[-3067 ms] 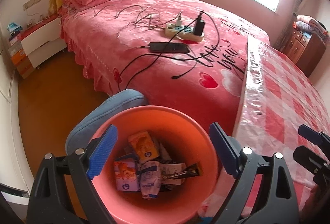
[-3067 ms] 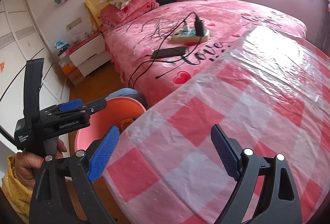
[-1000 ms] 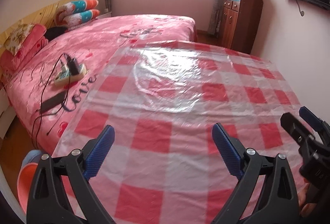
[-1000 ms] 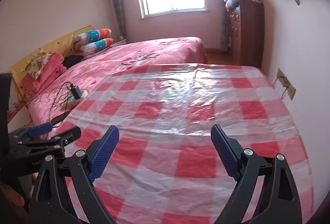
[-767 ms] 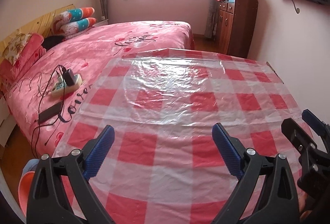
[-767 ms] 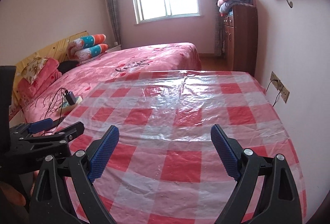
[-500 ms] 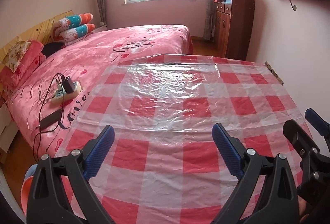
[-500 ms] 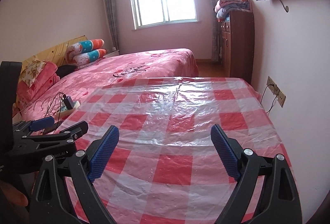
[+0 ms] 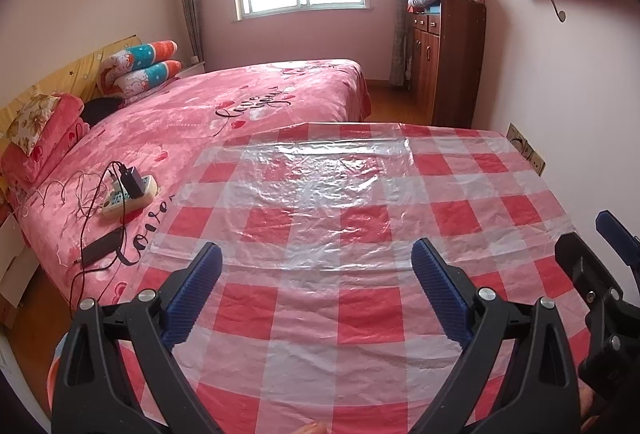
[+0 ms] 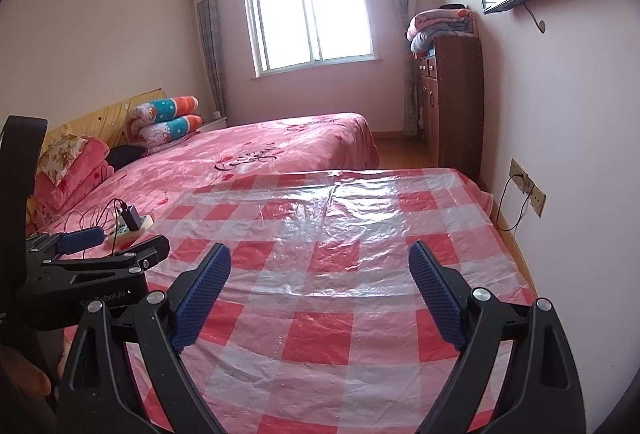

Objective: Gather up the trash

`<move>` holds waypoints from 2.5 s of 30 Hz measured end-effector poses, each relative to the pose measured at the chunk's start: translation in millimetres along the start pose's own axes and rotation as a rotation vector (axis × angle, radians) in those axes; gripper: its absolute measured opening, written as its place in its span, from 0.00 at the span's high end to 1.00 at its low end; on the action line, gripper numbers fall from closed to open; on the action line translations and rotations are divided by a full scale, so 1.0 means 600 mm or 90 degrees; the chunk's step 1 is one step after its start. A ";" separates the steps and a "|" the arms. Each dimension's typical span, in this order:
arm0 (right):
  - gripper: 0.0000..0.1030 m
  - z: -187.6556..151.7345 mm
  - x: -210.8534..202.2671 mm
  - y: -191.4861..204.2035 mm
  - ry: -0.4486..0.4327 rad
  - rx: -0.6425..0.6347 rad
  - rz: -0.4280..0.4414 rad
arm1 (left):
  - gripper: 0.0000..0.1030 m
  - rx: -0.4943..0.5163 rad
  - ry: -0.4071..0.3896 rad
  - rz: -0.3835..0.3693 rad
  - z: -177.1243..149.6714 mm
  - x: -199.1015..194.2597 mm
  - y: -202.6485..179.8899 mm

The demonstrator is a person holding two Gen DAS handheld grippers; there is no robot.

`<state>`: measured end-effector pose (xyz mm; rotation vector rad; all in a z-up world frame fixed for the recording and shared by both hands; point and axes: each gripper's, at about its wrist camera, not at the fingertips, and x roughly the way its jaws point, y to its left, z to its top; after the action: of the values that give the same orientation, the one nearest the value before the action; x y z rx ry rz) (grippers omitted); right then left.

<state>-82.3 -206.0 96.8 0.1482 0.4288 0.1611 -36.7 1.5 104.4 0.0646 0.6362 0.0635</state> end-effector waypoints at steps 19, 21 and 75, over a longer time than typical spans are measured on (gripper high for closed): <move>0.13 0.000 -0.023 -0.013 -0.056 0.000 -0.022 | 0.04 -0.033 -0.093 -0.031 0.003 -0.043 0.006; 0.10 0.000 -0.027 -0.016 -0.068 0.001 -0.029 | 0.04 -0.028 -0.094 -0.027 0.000 -0.042 0.003; 0.05 -0.013 -0.007 -0.012 -0.047 -0.019 -0.028 | 0.04 -0.005 -0.082 -0.009 -0.023 -0.019 -0.014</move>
<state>-88.5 -213.1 90.0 0.1156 0.3555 0.1179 -53.9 -7.4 99.4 0.0559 0.5070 0.0471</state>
